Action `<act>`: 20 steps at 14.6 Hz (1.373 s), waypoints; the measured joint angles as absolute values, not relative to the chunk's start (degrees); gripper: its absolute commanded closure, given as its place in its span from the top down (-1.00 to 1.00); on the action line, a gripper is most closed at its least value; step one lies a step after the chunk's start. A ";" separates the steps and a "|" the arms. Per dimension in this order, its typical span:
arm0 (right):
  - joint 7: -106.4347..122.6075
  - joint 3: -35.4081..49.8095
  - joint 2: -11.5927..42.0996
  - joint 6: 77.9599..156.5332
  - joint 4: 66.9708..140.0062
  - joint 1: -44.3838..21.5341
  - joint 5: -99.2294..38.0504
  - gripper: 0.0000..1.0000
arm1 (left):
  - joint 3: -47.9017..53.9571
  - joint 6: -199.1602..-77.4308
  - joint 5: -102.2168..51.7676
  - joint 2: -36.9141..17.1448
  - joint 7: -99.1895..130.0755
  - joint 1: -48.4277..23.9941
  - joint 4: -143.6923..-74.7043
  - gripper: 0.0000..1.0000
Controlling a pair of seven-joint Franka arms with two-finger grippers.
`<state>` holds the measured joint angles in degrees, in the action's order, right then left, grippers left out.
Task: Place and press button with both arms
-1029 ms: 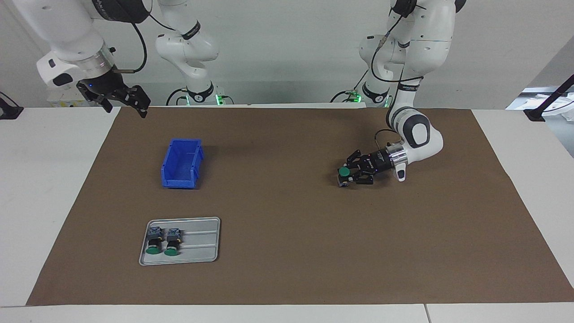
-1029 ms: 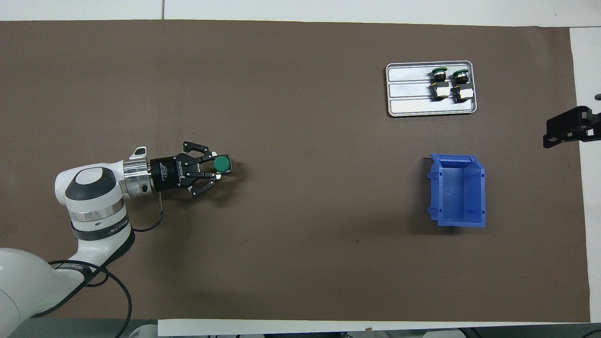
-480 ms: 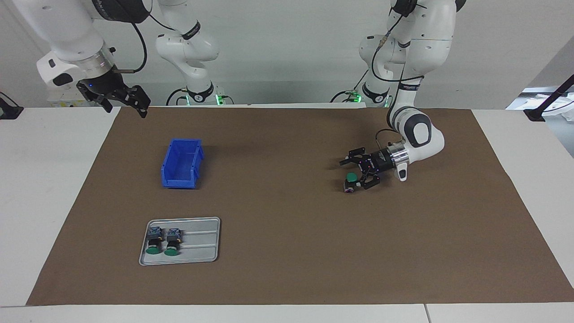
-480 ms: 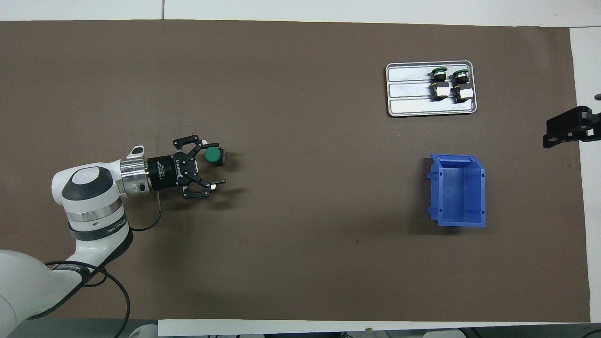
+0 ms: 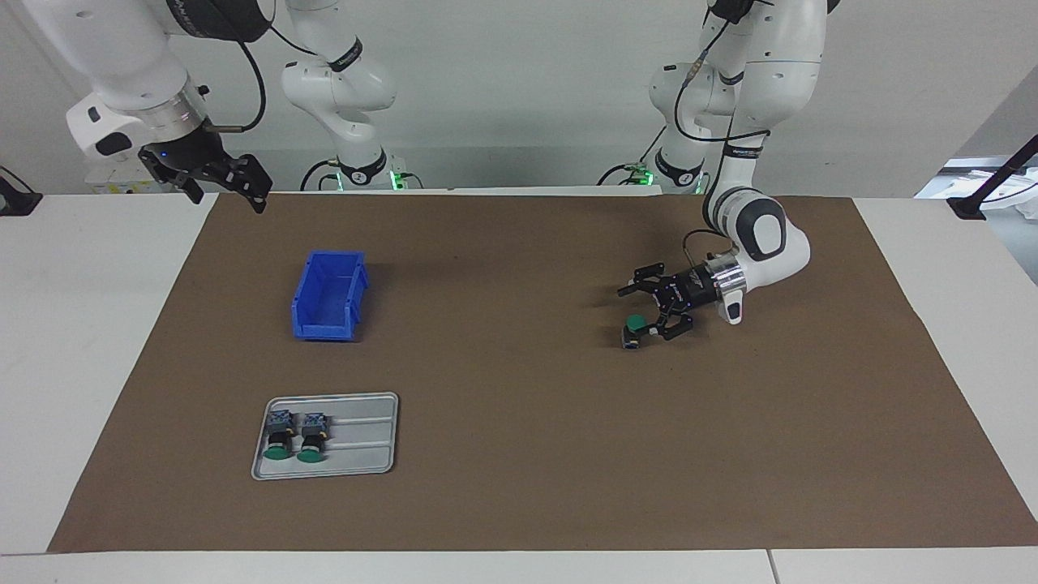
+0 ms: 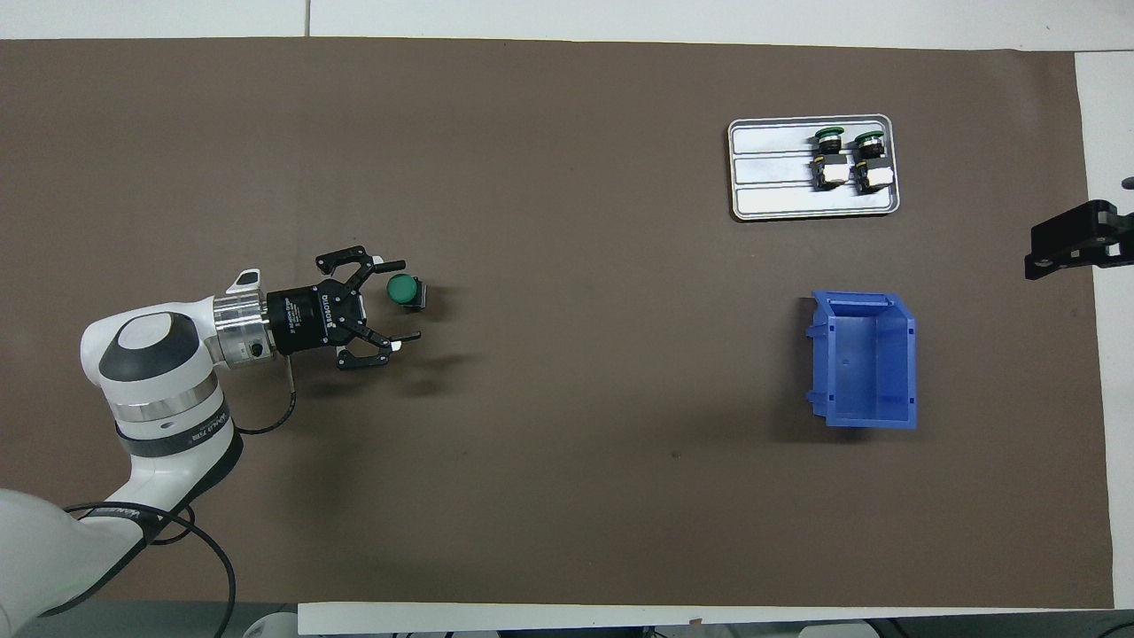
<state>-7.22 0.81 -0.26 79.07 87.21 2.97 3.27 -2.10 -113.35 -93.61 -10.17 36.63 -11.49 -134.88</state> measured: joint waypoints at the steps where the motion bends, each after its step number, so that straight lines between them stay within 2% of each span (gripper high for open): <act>1: -7.22 0.81 -0.26 79.07 87.21 2.97 3.27 0.98 | -2.12 -113.35 -93.08 -9.35 36.76 -11.49 -134.88 1.00; 7: -7.22 0.81 -0.26 79.07 87.21 2.97 3.27 0.98 | -2.41 -113.41 -75.46 -3.60 41.74 -9.43 -131.25 1.00; 13: -7.22 0.81 -0.27 79.07 87.21 2.97 3.27 0.98 | -2.00 -112.79 -51.28 -3.29 42.48 -9.72 -121.04 1.00; 18: -7.22 0.81 -0.26 79.07 87.21 2.97 3.27 0.98 | -1.65 -110.78 -30.39 -3.44 42.79 -13.86 -112.46 0.99; 20: -7.22 0.81 -0.26 79.07 87.21 2.97 3.27 0.98 | -1.53 -110.46 -22.20 -3.71 42.93 -16.69 -110.85 0.70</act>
<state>-7.22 0.81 -0.26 79.07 87.21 2.97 3.27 -1.53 -110.46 -22.20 -3.71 42.93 -16.69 -110.85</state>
